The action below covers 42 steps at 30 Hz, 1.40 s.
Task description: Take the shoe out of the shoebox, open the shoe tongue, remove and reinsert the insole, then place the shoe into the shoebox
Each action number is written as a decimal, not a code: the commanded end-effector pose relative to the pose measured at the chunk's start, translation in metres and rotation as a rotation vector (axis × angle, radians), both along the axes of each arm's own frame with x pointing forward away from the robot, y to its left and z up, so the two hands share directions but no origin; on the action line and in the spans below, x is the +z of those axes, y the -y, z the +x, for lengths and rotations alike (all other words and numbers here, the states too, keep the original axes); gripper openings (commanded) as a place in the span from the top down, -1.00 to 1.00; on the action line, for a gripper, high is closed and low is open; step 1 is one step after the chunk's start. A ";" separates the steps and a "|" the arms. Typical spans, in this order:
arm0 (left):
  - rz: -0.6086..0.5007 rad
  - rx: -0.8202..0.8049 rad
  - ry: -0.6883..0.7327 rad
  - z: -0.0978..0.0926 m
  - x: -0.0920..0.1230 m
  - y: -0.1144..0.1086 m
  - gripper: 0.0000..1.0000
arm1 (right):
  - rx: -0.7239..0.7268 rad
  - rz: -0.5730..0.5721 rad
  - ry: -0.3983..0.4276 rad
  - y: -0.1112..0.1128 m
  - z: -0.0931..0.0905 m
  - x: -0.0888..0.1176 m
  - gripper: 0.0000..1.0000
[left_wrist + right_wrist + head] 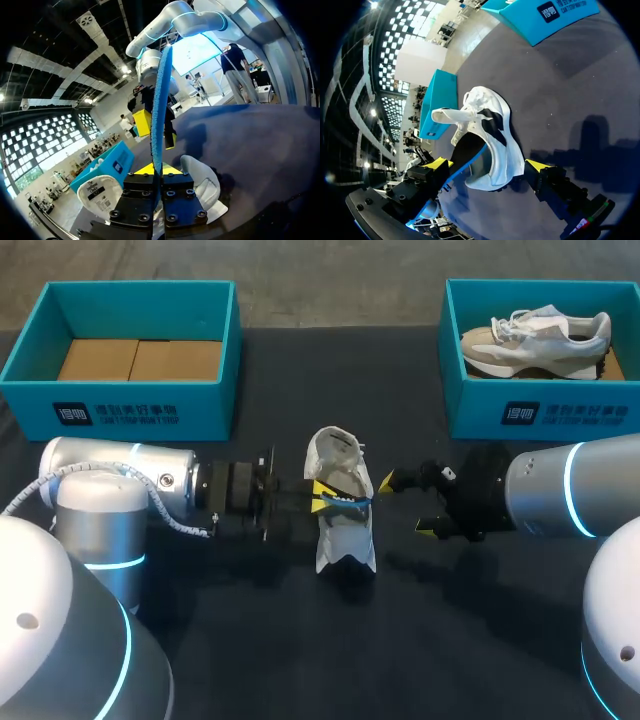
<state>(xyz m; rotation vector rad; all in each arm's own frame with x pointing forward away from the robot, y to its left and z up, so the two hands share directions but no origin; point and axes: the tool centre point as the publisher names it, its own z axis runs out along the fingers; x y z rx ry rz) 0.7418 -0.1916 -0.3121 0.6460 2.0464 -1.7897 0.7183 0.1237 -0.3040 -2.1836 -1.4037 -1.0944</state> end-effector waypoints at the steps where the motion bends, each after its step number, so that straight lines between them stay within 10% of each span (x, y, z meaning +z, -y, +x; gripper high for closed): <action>1: 0.018 -0.011 0.004 0.007 -0.008 0.004 1.00 | 0.042 0.143 0.034 0.006 -0.001 -0.004 -1.00; 17: 0.061 0.033 0.011 0.018 -0.024 -0.005 1.00 | 0.042 0.143 0.034 0.006 -0.001 -0.004 -1.00; 19: 0.056 0.037 0.007 0.014 -0.021 -0.007 0.32 | 0.042 0.143 0.034 0.006 -0.001 -0.004 -1.00; 30: 0.026 0.003 0.036 0.001 -0.003 0.000 0.54 | 0.042 0.143 0.034 0.006 -0.001 -0.004 -1.00; 34: 0.046 -0.016 0.024 0.000 -0.006 0.003 0.98 | 0.042 0.143 0.034 0.006 -0.001 -0.004 -1.00; 42: 0.073 -0.015 0.028 0.006 -0.016 0.000 1.00 | 0.042 0.143 0.034 0.006 -0.001 -0.004 -1.00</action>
